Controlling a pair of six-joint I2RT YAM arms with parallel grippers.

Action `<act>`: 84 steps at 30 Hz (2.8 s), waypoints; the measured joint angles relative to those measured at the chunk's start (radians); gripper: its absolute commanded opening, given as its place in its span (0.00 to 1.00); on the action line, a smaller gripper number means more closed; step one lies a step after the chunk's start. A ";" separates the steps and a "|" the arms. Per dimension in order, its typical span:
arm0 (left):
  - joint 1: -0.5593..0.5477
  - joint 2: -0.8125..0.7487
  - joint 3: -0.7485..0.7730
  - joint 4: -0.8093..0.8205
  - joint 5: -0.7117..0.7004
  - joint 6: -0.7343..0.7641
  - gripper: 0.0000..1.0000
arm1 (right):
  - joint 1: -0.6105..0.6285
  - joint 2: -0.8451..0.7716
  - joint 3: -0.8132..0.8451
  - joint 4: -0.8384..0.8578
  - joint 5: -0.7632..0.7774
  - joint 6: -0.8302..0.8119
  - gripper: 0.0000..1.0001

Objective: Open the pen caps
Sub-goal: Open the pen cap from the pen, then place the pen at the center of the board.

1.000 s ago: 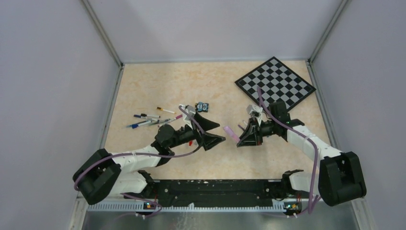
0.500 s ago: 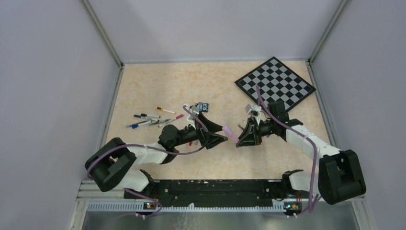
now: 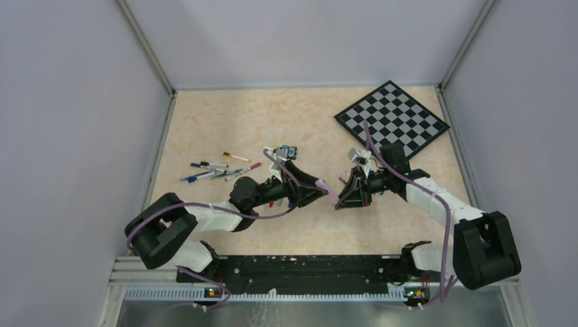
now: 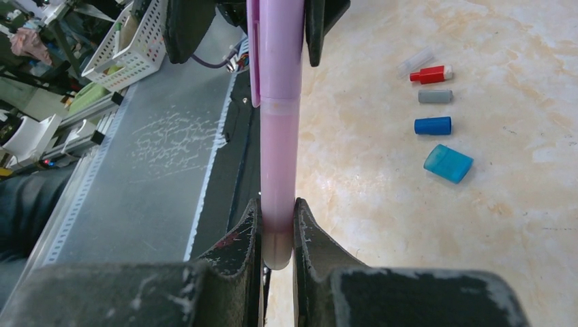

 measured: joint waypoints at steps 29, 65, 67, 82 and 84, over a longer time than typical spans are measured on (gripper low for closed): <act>-0.037 0.085 0.059 -0.016 -0.001 0.021 0.00 | 0.007 0.002 -0.016 0.217 -0.047 0.245 0.20; 0.229 -0.410 -0.057 -0.343 -0.060 0.013 0.00 | -0.193 0.039 0.124 -0.143 0.587 -0.121 0.00; 0.229 -0.414 -0.103 -0.364 -0.033 -0.015 0.00 | -0.245 0.040 0.124 -0.143 0.661 -0.129 0.01; 0.229 -0.434 -0.251 -0.382 0.066 -0.122 0.00 | -0.337 0.212 0.178 -0.127 0.998 -0.148 0.11; 0.229 -0.436 -0.256 -0.381 0.066 -0.124 0.00 | -0.337 0.245 0.193 -0.126 1.017 -0.146 0.14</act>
